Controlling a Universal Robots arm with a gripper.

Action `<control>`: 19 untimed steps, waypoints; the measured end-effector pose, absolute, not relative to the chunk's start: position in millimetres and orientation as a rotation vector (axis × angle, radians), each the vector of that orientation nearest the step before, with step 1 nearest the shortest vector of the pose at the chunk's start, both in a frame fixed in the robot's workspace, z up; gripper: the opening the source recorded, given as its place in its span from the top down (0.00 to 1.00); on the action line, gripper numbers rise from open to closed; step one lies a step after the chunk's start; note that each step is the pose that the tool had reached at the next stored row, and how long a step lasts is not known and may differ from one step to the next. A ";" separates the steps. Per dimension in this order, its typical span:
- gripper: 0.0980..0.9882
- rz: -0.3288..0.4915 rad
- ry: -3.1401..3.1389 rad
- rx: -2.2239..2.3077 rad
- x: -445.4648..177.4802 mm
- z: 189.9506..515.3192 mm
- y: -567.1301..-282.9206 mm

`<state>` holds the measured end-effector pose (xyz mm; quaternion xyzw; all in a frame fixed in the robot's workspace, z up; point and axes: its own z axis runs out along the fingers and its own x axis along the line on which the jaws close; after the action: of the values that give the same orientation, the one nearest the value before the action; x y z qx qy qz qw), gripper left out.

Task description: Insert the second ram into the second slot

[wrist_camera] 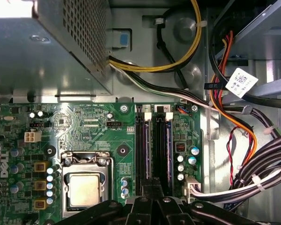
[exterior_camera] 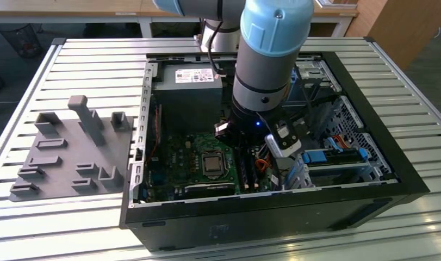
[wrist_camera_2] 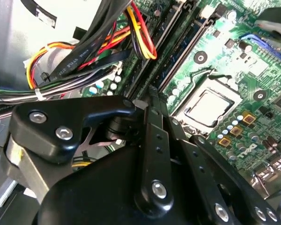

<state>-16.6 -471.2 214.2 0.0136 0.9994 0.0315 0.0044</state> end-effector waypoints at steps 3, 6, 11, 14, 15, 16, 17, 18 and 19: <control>0.99 0.104 3.130 0.042 -16.5 216.7 -470.9; 0.99 0.102 3.130 0.042 -16.6 225.5 -471.3; 0.99 0.102 3.130 0.042 -16.6 230.6 -471.3; 0.99 0.102 3.130 0.042 -16.6 235.4 -471.3; 0.99 0.102 3.130 0.042 -16.6 237.0 -471.3; 0.99 0.102 3.130 0.042 -16.6 238.3 -471.3; 0.99 0.102 3.130 0.042 -16.6 239.7 -471.3; 0.99 0.102 3.130 0.042 -16.6 241.0 -471.3; 0.99 0.102 3.130 0.042 -16.6 242.9 -471.3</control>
<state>-16.6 -471.3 242.9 0.0135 0.9994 0.0326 0.0046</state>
